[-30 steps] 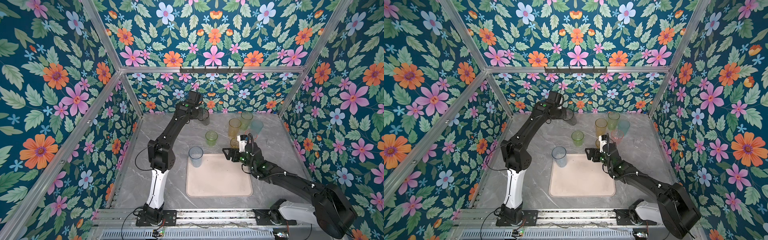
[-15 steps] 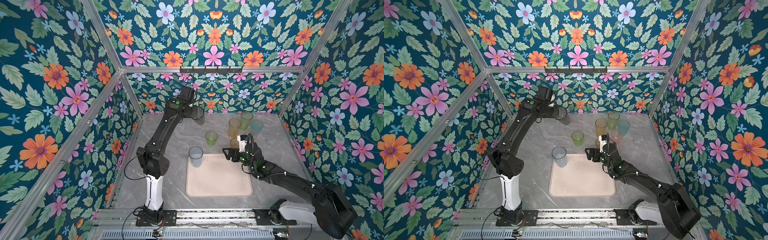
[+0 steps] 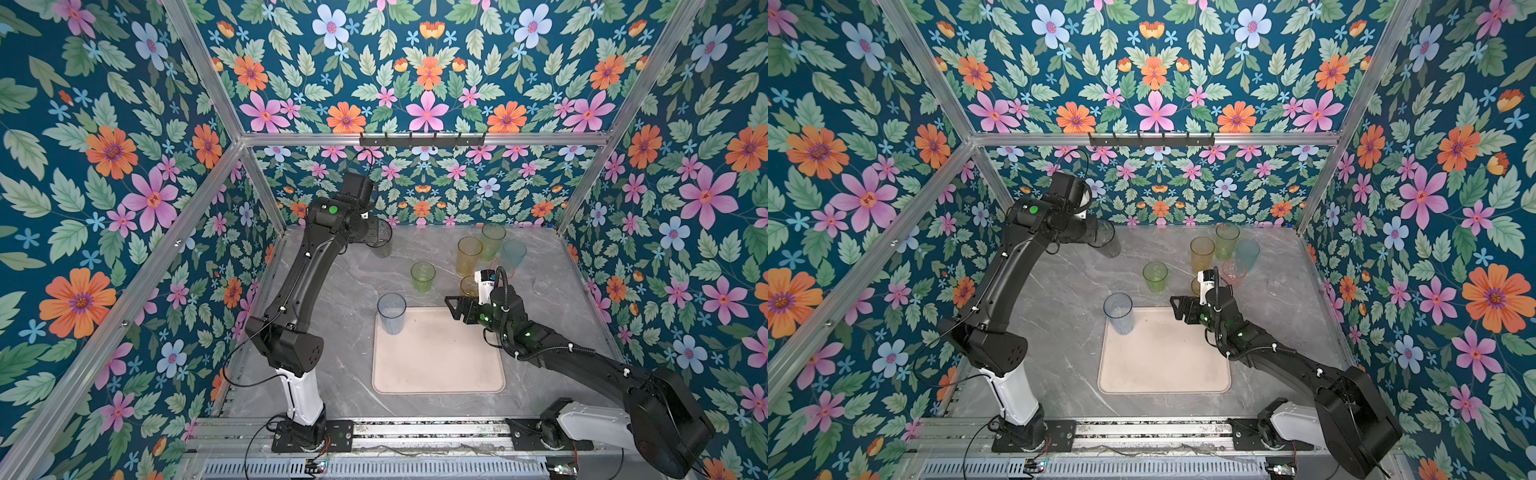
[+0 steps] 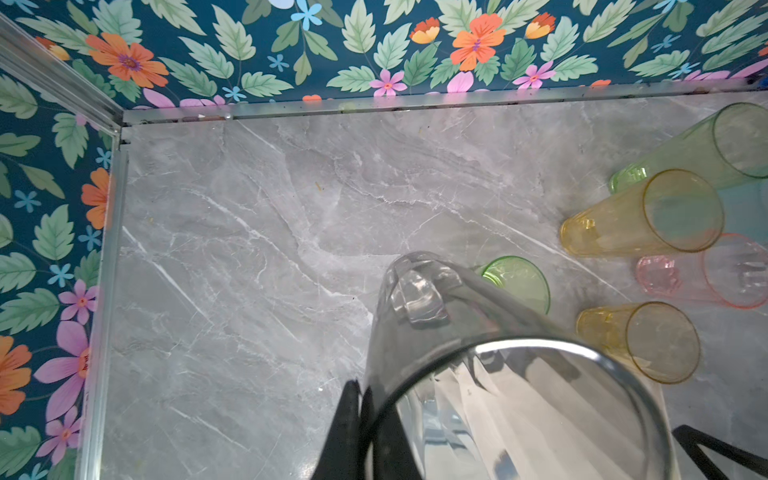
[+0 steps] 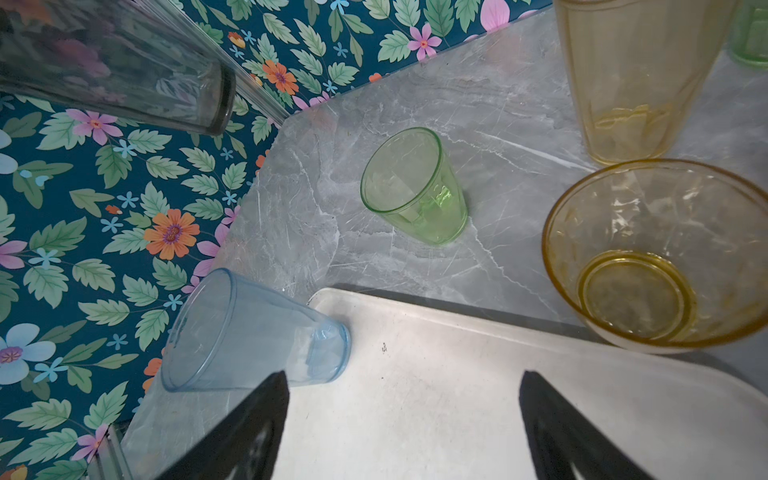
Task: Place the glasses into the tray
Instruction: 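Lift the grey glass with the left gripper and swing it toward the robot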
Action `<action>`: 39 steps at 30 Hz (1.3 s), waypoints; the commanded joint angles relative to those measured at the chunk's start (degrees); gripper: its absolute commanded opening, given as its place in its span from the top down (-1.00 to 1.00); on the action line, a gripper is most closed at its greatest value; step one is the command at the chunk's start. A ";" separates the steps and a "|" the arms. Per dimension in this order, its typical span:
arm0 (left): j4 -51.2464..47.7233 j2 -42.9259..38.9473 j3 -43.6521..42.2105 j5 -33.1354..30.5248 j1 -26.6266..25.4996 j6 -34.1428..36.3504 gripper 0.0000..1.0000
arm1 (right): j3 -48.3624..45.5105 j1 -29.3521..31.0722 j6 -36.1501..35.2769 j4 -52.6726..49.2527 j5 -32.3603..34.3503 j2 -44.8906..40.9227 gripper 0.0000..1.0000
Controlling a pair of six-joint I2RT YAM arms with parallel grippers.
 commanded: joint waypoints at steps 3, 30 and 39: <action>-2.50 -6.05 -6.80 -3.37 0.80 -0.26 1.00 | 0.06 0.03 0.27 1.13 -0.63 -0.18 -0.76; -3.53 -29.44 -39.95 1.02 2.59 -4.76 1.00 | -1.02 0.03 0.53 2.10 -0.85 -0.94 -0.76; -1.13 -36.68 -50.92 4.84 2.15 -6.84 1.00 | -2.23 0.03 0.88 3.64 -0.10 -1.72 -0.76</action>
